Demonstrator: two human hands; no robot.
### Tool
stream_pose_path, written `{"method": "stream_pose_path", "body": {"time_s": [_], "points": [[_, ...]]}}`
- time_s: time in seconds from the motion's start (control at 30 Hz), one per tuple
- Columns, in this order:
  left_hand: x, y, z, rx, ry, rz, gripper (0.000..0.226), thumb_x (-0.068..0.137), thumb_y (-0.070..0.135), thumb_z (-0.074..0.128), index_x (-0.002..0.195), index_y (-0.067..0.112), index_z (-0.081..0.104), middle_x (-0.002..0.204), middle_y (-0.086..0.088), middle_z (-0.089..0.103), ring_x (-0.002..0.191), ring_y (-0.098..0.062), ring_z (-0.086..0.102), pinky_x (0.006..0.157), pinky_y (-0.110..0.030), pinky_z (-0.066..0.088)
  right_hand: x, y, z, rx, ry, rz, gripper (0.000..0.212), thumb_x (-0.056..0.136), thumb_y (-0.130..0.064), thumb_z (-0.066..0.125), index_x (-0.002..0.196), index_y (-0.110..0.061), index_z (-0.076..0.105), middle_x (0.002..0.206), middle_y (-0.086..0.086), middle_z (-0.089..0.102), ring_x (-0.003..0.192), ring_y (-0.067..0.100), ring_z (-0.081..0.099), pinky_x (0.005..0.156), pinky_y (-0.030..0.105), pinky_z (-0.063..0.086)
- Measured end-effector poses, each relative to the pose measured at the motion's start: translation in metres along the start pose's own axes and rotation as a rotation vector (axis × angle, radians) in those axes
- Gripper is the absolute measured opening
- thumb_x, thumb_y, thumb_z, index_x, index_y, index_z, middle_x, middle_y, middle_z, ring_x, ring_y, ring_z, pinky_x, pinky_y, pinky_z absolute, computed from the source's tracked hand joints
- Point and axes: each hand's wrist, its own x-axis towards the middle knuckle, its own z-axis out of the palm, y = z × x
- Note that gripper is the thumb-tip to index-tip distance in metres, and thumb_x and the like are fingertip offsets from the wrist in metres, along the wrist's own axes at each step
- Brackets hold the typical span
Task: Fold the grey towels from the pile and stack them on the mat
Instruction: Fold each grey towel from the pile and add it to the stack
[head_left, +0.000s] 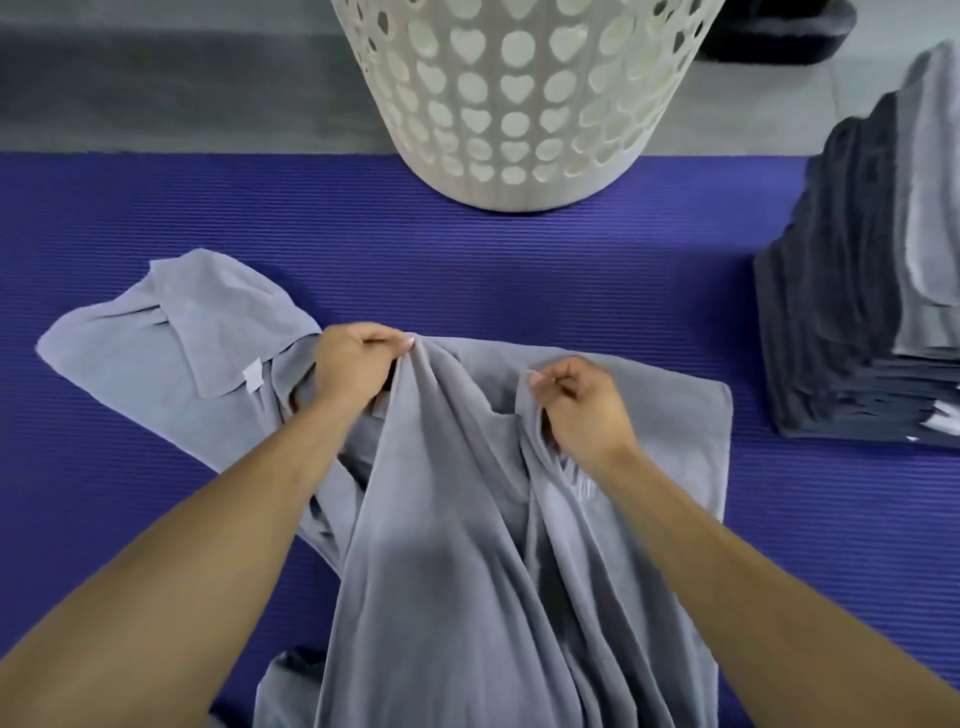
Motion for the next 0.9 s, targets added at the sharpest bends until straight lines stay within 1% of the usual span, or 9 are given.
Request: {"method": "stream_pose_path", "body": {"time_s": [0.13,0.17,0.27,0.4,0.53,0.63,0.77,0.83,0.9], "points": [[-0.002,-0.001,0.007,0.034,0.051,0.039,0.006,0.079,0.020,0.080,0.084,0.016,0.080,0.078,0.007,0.073,0.078,-0.006,0.068,0.082,-0.023,0.052,0.001,0.006,0.006,0.015,-0.025,0.010,0.016,0.095,-0.026,0.063,0.080,-0.023,0.059,0.064,-0.004,0.062,0.051,0.010,0.052,0.054,0.027,0.046],[-0.003,-0.001,0.008,0.039,0.056,0.031,0.002,0.079,0.021,0.080,0.081,0.020,0.079,0.077,0.010,0.073,0.080,-0.006,0.068,0.082,-0.023,0.052,0.002,0.006,0.005,0.018,-0.031,0.017,0.015,0.096,-0.026,0.063,0.081,-0.023,0.060,0.065,-0.003,0.063,0.051,0.010,0.052,0.053,0.027,0.046],[0.000,-0.002,0.012,0.070,0.077,-0.019,0.013,0.079,0.025,0.080,0.071,0.030,0.070,0.076,0.015,0.069,0.082,-0.007,0.067,0.080,-0.024,0.052,0.003,0.005,0.008,0.015,-0.037,0.031,0.013,0.096,-0.027,0.062,0.084,-0.021,0.061,0.069,0.001,0.064,0.052,0.011,0.052,0.052,0.027,0.046],[0.006,-0.005,0.012,0.129,0.074,-0.029,0.015,0.079,0.030,0.080,0.086,0.026,0.067,0.081,0.009,0.069,0.087,-0.012,0.067,0.084,-0.029,0.053,0.000,0.005,0.013,-0.015,-0.024,0.020,0.014,0.096,-0.027,0.062,0.084,-0.022,0.060,0.066,0.000,0.064,0.048,0.004,0.050,0.048,0.019,0.043],[0.003,-0.005,0.012,0.185,0.048,0.036,0.010,0.084,0.025,0.076,0.088,0.019,0.069,0.073,0.009,0.062,0.083,-0.014,0.065,0.078,-0.028,0.051,0.000,0.006,0.012,-0.006,-0.025,0.025,0.012,0.097,-0.027,0.062,0.090,-0.018,0.063,0.067,0.001,0.066,0.049,0.010,0.054,0.046,0.021,0.044],[-0.002,0.001,0.009,0.243,0.007,0.051,0.010,0.088,0.027,0.071,0.084,0.020,0.065,0.074,0.010,0.059,0.081,-0.013,0.061,0.071,-0.024,0.042,0.001,0.008,0.008,0.049,-0.027,0.052,0.010,0.095,-0.025,0.064,0.088,-0.017,0.064,0.064,-0.003,0.065,0.048,0.009,0.055,0.047,0.023,0.044],[-0.027,0.011,0.011,0.156,-0.080,0.100,0.012,0.090,0.030,0.069,0.087,0.019,0.065,0.076,0.011,0.065,0.069,-0.003,0.060,0.061,-0.012,0.042,-0.005,0.009,-0.006,0.115,-0.062,0.097,0.013,0.094,-0.020,0.067,0.086,-0.010,0.070,0.068,0.006,0.070,0.056,0.015,0.062,0.054,0.029,0.051],[-0.048,0.021,0.019,0.091,-0.148,0.123,0.013,0.088,0.030,0.071,0.079,0.025,0.064,0.072,0.013,0.066,0.066,0.001,0.059,0.064,-0.015,0.045,-0.010,0.009,-0.020,0.146,-0.073,0.094,0.015,0.093,-0.016,0.068,0.087,-0.002,0.070,0.064,0.006,0.068,0.053,0.012,0.061,0.055,0.028,0.053],[-0.065,0.032,0.035,0.050,-0.260,0.135,0.014,0.087,0.029,0.072,0.076,0.025,0.064,0.071,0.010,0.067,0.064,-0.003,0.060,0.067,-0.023,0.049,-0.013,0.010,-0.041,0.150,-0.030,0.090,0.014,0.092,-0.014,0.068,0.089,0.000,0.069,0.063,0.005,0.067,0.053,0.010,0.061,0.055,0.024,0.054]]}}
